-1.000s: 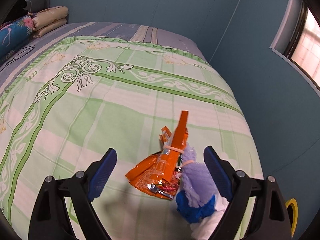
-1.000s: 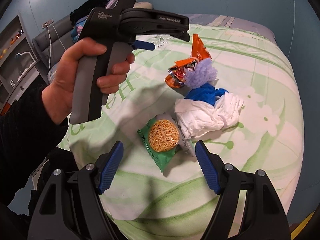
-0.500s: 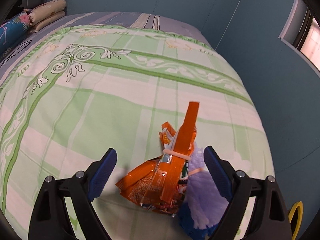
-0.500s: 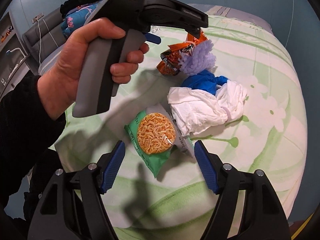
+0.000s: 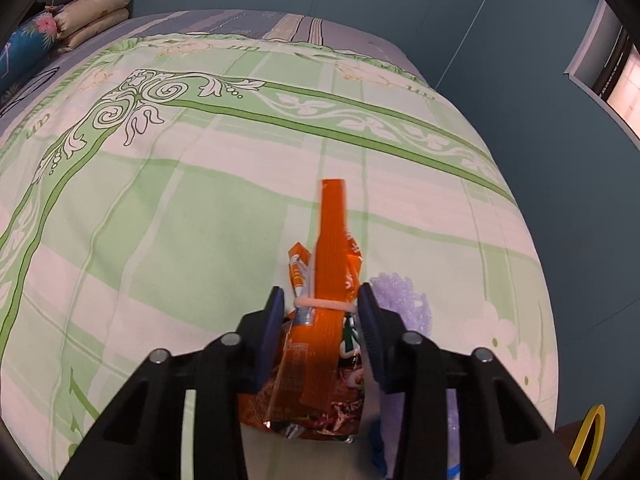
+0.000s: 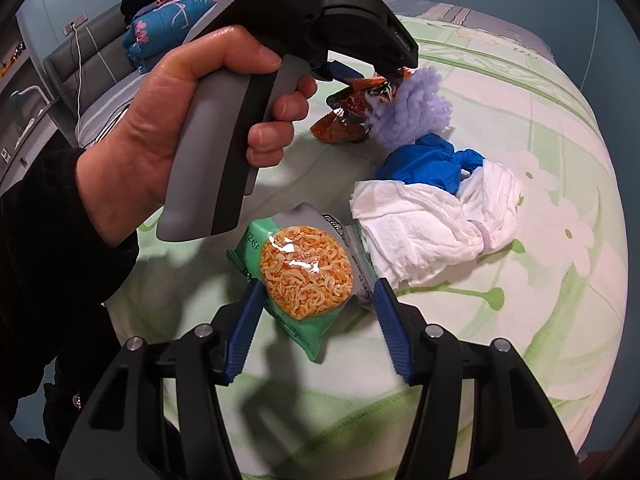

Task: Collect trash
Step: 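Grasp the orange snack wrapper with the left tool while the right tool grasps the green noodle packet, then carry the orange wrapper and green noodle packet over the yellow bin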

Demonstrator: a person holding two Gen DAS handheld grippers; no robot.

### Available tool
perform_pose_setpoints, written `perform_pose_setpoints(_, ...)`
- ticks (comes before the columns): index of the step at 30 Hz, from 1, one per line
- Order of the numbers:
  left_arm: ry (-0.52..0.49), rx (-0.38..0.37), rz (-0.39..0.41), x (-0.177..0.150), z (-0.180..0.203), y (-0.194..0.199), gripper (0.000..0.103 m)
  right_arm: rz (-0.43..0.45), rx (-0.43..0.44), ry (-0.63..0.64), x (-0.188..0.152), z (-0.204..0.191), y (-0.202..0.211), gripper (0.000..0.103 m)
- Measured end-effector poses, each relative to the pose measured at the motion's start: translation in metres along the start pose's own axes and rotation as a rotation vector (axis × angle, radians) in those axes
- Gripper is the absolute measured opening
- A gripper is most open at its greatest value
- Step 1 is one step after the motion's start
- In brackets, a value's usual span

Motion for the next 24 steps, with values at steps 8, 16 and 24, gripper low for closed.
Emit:
perform_pose_setpoints(8,0.008,-0.014,0.028,0.000,-0.006,0.017,0.029,0.006,-0.003,0.009,-0.002,-0.001,0.006,0.027)
perform_pose_setpoints(16,0.046,-0.027,0.030,-0.007,-0.014,0.031,0.028,0.035,0.028,0.024,-0.007,-0.008,0.024,0.020)
perform_pose_setpoints(24,0.086,-0.007,0.065,-0.009,-0.031,0.060,0.028,0.066,0.066,0.010,-0.016,0.010,0.058,0.020)
Point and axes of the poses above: each gripper's, at about its wrist camera, not at the fingertips, and y roughly against the way its jaws point, z to its right, x to its top, the point moved 10 cm from there along -y, roughly the way its jaws point, and after that the axes turned 9 degrees about -y, right-handed, at the moved point
